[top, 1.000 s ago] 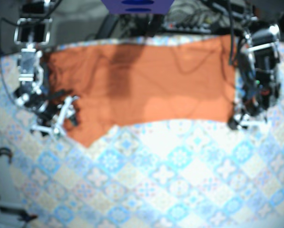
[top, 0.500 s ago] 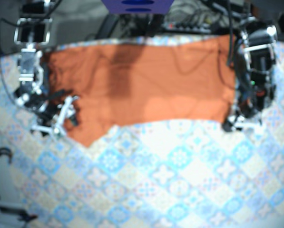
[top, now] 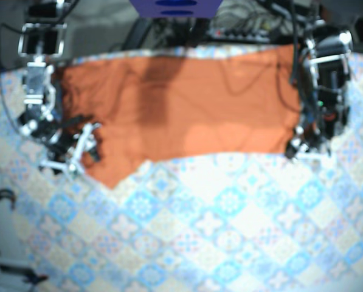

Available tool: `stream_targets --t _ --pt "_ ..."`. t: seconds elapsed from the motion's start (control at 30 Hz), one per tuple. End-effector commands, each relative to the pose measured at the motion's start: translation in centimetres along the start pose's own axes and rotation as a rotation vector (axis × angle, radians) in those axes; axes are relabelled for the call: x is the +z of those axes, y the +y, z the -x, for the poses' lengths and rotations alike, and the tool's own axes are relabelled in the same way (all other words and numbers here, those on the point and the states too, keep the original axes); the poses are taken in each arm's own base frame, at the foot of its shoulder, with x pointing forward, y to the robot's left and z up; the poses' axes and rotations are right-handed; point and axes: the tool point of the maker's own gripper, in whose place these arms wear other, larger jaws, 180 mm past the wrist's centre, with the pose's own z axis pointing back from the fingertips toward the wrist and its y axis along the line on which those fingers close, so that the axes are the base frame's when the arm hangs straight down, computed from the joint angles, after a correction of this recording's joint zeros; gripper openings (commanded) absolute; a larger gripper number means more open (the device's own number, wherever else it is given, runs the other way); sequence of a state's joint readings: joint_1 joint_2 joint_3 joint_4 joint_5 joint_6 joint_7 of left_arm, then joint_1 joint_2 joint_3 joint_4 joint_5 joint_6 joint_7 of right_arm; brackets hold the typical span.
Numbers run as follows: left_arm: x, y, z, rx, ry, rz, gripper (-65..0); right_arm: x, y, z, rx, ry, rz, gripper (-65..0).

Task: Fold the T-shirt properly
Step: 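Lower both grippers onto the middle of the shirt's side edges, then close both grippers on the shirt's side edges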

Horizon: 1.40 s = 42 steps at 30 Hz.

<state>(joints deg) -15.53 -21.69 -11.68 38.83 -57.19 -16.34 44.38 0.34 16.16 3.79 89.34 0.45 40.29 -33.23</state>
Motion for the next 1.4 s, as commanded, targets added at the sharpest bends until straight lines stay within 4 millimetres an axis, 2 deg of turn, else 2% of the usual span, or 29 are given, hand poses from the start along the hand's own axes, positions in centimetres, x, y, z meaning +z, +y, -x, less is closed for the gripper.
stream_targets --t 0.0,0.1,0.27,0.43,0.57,0.83,0.97,1.17,1.37 --pt "0.1 -0.1 0.0 -0.016 0.023 -0.011 -65.0 0.4 -1.3 -1.7 0.008 -0.054 0.026 -30.4" --pt "0.1 0.0 0.0 -0.017 0.024 -0.013 -65.0 -0.2 -1.2 -0.4 -0.017 -0.022 0.014 -30.3" --pt "0.1 0.4 0.4 -0.014 0.03 -0.019 -65.0 -2.3 -2.9 0.1 -0.078 0.008 0.009 -30.3" --pt "0.2 0.5 0.5 -0.014 0.029 -0.021 -65.0 -4.7 -3.5 -1.3 -0.087 0.017 -0.029 -30.3" --pt "0.2 0.5 0.5 -0.014 0.029 -0.021 -65.0 -6.6 -1.9 -2.3 -0.052 0.012 -0.094 -30.3" --pt "0.2 0.5 0.5 -0.014 0.028 -0.021 -65.0 -9.4 1.1 -1.3 -0.045 0.028 -0.208 -30.3" --pt "0.2 0.6 0.5 -0.013 0.029 -0.022 -65.0 -9.7 1.1 -1.7 -0.062 -0.017 -0.215 -30.4" --pt "0.2 0.6 0.5 -0.013 0.029 -0.022 -65.0 -8.7 -1.2 -1.4 -0.05 -0.058 -0.177 -30.4" --pt "0.2 0.6 0.5 -0.014 0.028 -0.023 -65.0 -8.7 -1.4 -1.6 -0.053 -0.073 -0.166 -30.4"
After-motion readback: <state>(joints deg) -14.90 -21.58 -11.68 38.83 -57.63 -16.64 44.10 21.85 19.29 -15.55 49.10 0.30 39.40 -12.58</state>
